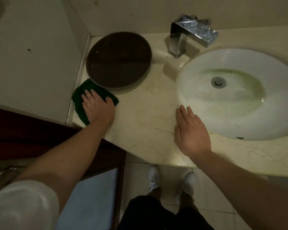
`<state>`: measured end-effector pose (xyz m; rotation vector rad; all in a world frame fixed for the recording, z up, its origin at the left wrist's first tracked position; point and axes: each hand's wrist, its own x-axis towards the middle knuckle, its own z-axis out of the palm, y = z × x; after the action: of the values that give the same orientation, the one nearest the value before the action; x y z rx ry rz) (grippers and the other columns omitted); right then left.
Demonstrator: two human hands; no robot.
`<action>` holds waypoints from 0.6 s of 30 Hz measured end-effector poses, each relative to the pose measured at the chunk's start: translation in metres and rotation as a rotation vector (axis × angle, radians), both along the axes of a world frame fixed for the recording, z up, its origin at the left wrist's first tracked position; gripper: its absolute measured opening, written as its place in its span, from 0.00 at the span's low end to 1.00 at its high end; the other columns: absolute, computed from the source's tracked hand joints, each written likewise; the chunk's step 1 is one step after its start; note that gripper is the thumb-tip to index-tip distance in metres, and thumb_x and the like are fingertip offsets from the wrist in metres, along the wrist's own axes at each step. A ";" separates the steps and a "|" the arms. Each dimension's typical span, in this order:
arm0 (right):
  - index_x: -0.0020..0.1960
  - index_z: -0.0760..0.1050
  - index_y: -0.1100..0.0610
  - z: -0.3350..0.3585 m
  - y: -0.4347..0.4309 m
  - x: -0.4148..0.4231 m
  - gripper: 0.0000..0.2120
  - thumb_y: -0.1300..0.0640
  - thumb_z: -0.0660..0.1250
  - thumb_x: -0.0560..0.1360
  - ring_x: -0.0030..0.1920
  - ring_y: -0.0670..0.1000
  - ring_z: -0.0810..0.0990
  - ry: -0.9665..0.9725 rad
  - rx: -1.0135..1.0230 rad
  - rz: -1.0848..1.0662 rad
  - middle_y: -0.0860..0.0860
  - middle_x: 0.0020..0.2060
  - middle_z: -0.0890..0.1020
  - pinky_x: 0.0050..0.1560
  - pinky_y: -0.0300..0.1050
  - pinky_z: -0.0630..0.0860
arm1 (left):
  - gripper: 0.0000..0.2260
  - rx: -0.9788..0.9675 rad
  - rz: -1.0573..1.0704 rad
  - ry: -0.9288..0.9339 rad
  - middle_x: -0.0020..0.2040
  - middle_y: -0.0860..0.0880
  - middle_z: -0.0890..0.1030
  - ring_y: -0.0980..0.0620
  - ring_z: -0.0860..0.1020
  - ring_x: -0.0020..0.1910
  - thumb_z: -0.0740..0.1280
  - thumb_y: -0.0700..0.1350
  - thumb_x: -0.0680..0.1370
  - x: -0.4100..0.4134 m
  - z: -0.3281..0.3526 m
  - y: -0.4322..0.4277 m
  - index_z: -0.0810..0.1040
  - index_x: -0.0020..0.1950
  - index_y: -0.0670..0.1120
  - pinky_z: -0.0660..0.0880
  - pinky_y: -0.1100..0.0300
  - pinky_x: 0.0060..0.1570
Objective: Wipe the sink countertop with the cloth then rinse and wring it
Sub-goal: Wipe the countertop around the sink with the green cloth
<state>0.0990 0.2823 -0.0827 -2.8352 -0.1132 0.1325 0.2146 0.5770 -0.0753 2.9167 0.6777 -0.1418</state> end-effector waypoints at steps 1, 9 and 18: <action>0.78 0.56 0.58 -0.001 0.000 0.000 0.28 0.52 0.50 0.80 0.78 0.55 0.55 0.001 0.003 -0.001 0.54 0.78 0.60 0.76 0.51 0.56 | 0.32 -0.002 -0.002 0.001 0.79 0.39 0.50 0.41 0.48 0.78 0.49 0.55 0.80 0.008 0.001 0.005 0.47 0.78 0.39 0.47 0.46 0.76; 0.78 0.56 0.59 -0.006 -0.001 0.002 0.28 0.52 0.50 0.80 0.78 0.56 0.56 -0.006 0.011 0.010 0.55 0.77 0.60 0.75 0.53 0.60 | 0.31 0.090 -0.118 0.010 0.79 0.38 0.53 0.40 0.52 0.77 0.48 0.53 0.79 -0.006 -0.004 -0.003 0.49 0.78 0.38 0.51 0.44 0.75; 0.78 0.53 0.61 -0.006 -0.001 0.001 0.29 0.51 0.46 0.79 0.78 0.56 0.56 0.006 -0.015 0.034 0.57 0.77 0.59 0.76 0.53 0.58 | 0.34 -0.022 -0.324 0.047 0.79 0.38 0.48 0.40 0.46 0.78 0.49 0.55 0.78 -0.120 0.003 -0.110 0.46 0.78 0.38 0.49 0.44 0.76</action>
<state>0.0998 0.2815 -0.0891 -2.8481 -0.1603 0.1506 0.0950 0.4671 -0.0726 2.9872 0.2019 -0.2503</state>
